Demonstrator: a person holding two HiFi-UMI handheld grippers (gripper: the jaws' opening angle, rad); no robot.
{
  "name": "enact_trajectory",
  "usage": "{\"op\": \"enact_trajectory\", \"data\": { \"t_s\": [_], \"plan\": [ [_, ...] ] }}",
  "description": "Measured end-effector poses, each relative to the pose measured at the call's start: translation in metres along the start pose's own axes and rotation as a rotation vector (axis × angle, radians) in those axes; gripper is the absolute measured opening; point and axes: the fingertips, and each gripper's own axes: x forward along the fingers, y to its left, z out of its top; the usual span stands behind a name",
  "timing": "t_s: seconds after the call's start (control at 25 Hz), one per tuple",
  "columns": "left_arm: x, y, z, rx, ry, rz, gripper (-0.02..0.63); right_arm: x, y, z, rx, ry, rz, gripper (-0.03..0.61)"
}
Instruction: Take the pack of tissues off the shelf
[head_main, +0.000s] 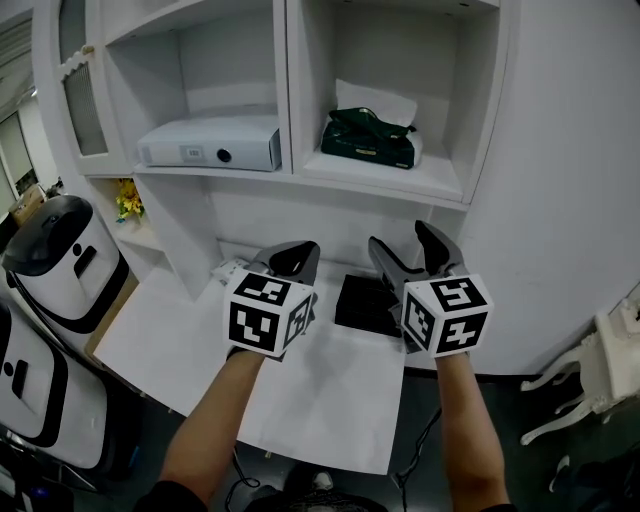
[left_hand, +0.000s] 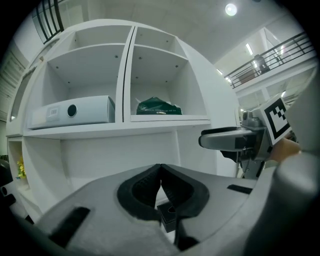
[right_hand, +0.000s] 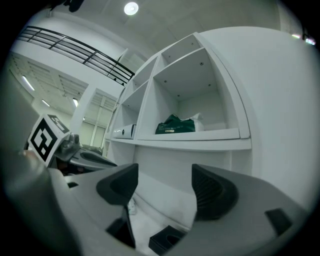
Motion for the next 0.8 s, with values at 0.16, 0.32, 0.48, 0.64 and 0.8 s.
{"op": "enact_trajectory", "data": {
  "t_s": [0.16, 0.32, 0.48, 0.64, 0.8],
  "plan": [
    [0.005, 0.003, 0.003, -0.005, -0.016, -0.029, 0.005, 0.000, 0.001, -0.001, -0.004, 0.015, -0.018, 0.319],
    [0.012, 0.003, 0.008, -0.004, -0.034, -0.085, 0.005, 0.000, 0.001, 0.001, -0.006, 0.026, -0.061, 0.319],
    [0.014, 0.009, 0.012, -0.004, -0.047, -0.135, 0.005, 0.002, 0.008, 0.006, -0.023, 0.033, -0.102, 0.319],
    [0.016, 0.012, 0.017, 0.002, -0.058, -0.181, 0.005, 0.002, 0.012, 0.015, -0.041, 0.041, -0.132, 0.319],
    [0.016, 0.018, 0.022, -0.002, -0.071, -0.210, 0.005, 0.005, 0.017, 0.029, -0.094, 0.059, -0.137, 0.318]
  ]
}}
